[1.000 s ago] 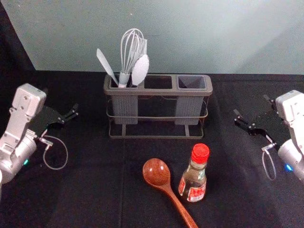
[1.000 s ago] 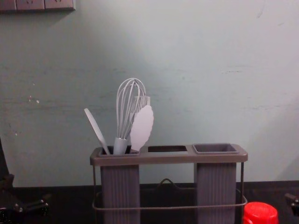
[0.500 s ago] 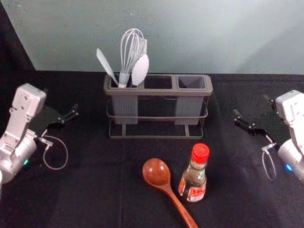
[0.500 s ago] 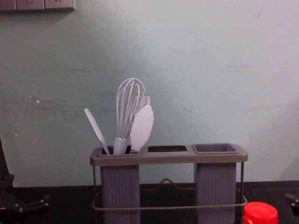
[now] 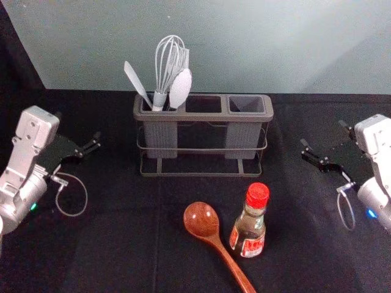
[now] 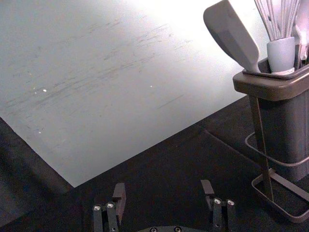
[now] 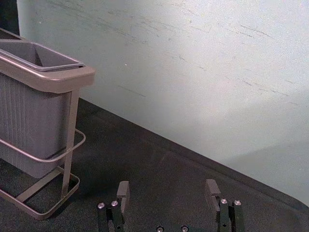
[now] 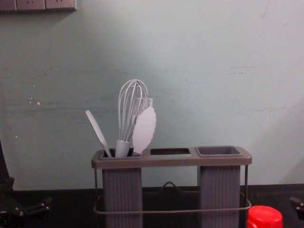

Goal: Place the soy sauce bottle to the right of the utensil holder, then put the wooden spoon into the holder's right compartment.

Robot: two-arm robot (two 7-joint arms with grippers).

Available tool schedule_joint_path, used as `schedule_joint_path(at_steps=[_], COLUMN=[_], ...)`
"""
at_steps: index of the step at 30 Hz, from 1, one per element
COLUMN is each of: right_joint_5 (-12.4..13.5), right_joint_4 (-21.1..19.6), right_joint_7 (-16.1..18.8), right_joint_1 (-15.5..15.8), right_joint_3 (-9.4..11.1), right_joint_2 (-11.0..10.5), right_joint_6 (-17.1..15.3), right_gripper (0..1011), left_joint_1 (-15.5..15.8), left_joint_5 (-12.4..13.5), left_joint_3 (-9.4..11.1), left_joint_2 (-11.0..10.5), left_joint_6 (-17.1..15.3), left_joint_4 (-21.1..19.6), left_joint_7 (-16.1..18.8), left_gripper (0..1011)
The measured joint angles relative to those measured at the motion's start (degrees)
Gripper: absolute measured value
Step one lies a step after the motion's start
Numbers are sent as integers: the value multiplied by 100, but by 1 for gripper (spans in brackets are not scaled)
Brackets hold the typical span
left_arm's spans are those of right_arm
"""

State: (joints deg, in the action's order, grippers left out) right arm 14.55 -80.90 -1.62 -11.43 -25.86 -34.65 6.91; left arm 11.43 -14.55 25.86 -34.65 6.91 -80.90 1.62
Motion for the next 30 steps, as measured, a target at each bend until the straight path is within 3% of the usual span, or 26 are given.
schedule_joint_path(at_steps=[23,30], right_joint_5=[0,-21], right_joint_4=[0,-88], right_joint_7=[0,8], right_joint_1=[0,151], right_joint_3=[0,170], right_joint_2=[0,-1], right_joint_6=[0,52], right_gripper=[1002,1002], left_joint_1=[0,0], left_joint_5=[0,0], left_joint_3=[0,0], left_joint_2=[0,0], left_joint_6=[0,0], left_joint_4=[0,0], left_joint_7=[0,0], left_gripper=[1011,1011])
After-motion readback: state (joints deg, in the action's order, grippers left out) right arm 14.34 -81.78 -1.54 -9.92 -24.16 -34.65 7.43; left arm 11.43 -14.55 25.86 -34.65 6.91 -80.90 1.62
